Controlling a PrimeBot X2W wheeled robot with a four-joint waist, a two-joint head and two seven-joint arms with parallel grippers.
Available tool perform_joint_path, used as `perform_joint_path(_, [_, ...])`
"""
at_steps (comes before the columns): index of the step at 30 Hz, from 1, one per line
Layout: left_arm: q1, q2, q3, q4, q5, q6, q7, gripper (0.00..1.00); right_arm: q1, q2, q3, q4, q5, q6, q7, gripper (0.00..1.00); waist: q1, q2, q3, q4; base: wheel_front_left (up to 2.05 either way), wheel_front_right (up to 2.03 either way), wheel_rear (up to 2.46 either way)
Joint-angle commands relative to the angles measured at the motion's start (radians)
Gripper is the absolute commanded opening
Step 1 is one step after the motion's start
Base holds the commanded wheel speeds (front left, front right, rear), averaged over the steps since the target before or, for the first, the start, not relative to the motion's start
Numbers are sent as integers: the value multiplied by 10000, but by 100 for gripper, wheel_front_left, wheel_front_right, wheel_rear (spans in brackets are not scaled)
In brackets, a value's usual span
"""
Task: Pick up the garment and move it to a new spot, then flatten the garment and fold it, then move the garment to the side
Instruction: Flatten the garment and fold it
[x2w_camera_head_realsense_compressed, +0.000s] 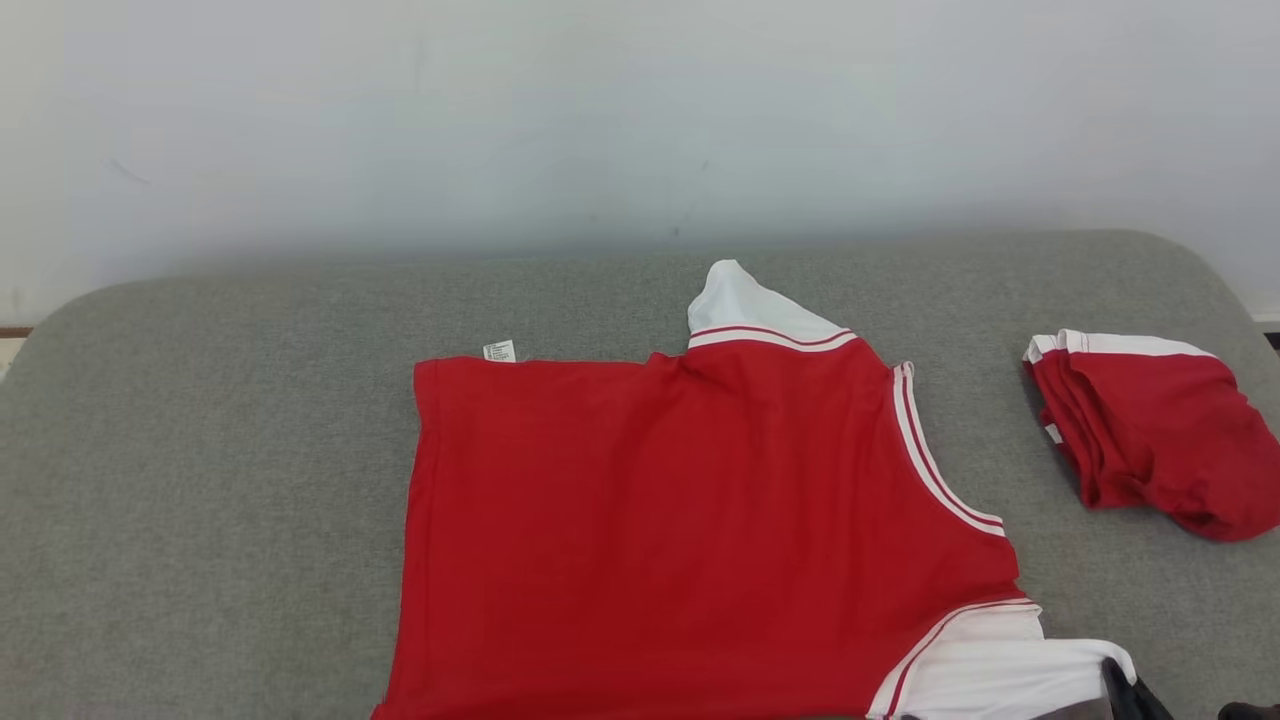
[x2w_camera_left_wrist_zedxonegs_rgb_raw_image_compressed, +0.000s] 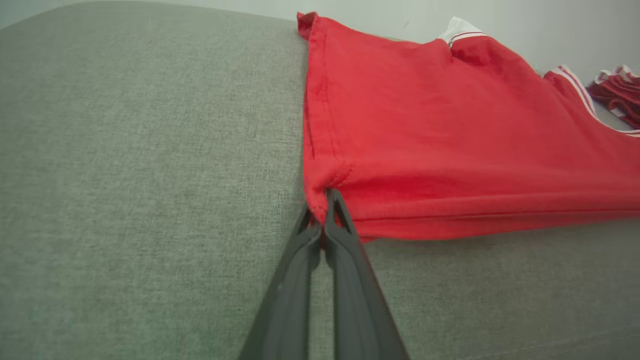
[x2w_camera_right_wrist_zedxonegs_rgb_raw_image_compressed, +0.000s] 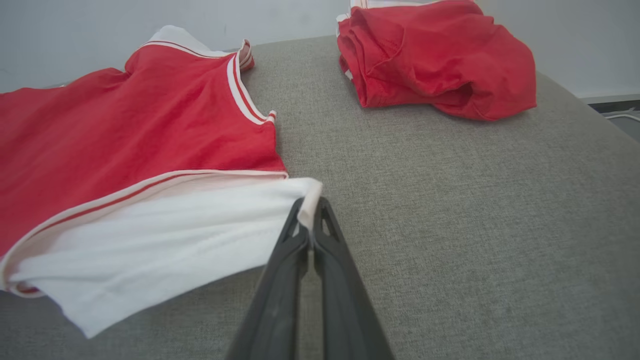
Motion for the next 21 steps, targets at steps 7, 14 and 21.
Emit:
perform_joint_path(7, [-745, 74, -557, -901, 334, -270, -13, 0, -580, 168, -355, -239, -265, -23, 1, 0, 0, 0, 109, 204, 0, 0, 0])
perform_joint_path(14, [-1725, 65, -779, -780, 476, -409, -13, 0, -1910, 310, -114, 223, -438, -21, 1, 0, 0, 0, 501, 240, 0, 0, 0])
perform_joint_path(21, [-2737, 67, -877, -247, 315, -307, -13, 0, -3378, 201, 192, 1124, -498, -21, 1, 0, 0, 0, 1218, 398, 0, 0, 0])
